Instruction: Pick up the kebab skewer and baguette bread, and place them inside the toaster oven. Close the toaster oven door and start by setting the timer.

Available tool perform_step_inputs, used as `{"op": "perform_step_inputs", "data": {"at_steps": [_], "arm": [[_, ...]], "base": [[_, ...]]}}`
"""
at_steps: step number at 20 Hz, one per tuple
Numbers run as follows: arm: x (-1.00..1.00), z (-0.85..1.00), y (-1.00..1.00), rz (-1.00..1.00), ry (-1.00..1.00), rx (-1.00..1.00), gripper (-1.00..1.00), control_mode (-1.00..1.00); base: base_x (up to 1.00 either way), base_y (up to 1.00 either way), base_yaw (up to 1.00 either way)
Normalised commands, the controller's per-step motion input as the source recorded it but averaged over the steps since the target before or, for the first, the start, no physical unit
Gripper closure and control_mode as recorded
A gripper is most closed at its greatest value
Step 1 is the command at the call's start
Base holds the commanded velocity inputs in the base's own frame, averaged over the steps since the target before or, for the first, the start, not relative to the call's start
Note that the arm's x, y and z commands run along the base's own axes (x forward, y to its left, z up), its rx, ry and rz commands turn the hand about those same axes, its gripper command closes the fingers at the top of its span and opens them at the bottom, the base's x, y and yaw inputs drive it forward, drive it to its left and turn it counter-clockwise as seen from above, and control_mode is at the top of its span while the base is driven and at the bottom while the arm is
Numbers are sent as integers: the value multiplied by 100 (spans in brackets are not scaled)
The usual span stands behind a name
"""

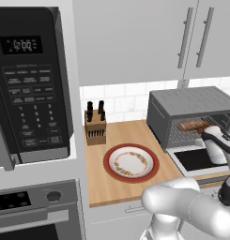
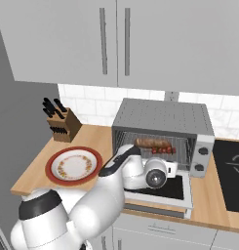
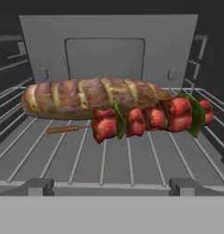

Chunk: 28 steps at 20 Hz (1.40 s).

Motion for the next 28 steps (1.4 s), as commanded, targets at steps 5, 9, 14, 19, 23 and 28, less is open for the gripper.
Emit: {"op": "perform_step_inputs", "data": {"at_steps": [5,9,14,19,23,28], "arm": [[20,0,0,0,0,0,-100,-100],[29,0,0,0,0,0,-100,-100],[28,0,0,0,0,0,-100,-100],[22,0,0,0,0,1,-100,-100],[22,0,0,0,0,0,-100,-100],[26,0,0,0,0,0,-100,-100]], "base": [[0,0,0],[0,0,0],[0,0,0],[0,0,0],[0,0,0],[0,0,0]]}}
